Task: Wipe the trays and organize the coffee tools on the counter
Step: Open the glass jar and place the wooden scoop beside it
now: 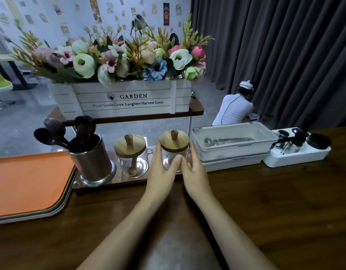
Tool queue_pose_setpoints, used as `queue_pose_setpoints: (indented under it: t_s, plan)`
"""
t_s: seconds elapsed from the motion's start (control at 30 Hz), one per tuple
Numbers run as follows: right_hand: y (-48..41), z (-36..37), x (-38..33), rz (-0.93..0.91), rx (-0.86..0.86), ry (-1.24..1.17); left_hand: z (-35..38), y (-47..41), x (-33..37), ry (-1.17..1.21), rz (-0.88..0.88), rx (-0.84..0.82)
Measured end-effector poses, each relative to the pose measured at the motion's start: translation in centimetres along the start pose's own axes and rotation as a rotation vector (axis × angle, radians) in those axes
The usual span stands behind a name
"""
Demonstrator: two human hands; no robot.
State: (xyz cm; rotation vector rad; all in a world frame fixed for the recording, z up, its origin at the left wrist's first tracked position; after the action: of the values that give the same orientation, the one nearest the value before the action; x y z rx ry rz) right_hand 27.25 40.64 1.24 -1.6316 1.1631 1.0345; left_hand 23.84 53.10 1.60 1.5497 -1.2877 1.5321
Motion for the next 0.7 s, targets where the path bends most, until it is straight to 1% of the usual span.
queue_pose_setpoints:
  t_s: [0.13,0.27,0.47,0.7]
  plan:
    - [-1.3,0.6,0.1,0.013,-0.011,-0.031,0.2,-0.4,0.1,0.022,-0.044,0.013]
    - [-2.1,0.9,0.5,0.01,0.003,-0.061,0.2,-0.9,-0.4,0.021,-0.043,0.011]
    - [-1.8,0.8,0.9,-0.021,0.022,-0.039,-0.3,-0.8,-0.7,0.001,0.005,-0.003]
    - [0.1,-0.2,0.4,-0.036,-0.018,-0.05,-0.6,0.8,-0.3,-0.022,0.041,0.008]
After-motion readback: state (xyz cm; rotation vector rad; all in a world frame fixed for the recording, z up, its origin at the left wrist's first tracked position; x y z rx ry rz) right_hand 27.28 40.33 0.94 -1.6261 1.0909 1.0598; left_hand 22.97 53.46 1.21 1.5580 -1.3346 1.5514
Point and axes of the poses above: each hand's wrist, its own y-axis away from the middle knuckle, its own z-axis out of the palm, x = y × z, the point moved 5 cm from there along -y, towards the middle knuckle, and after that the axes turned 3 degrees about y, right-handed, at the moved point
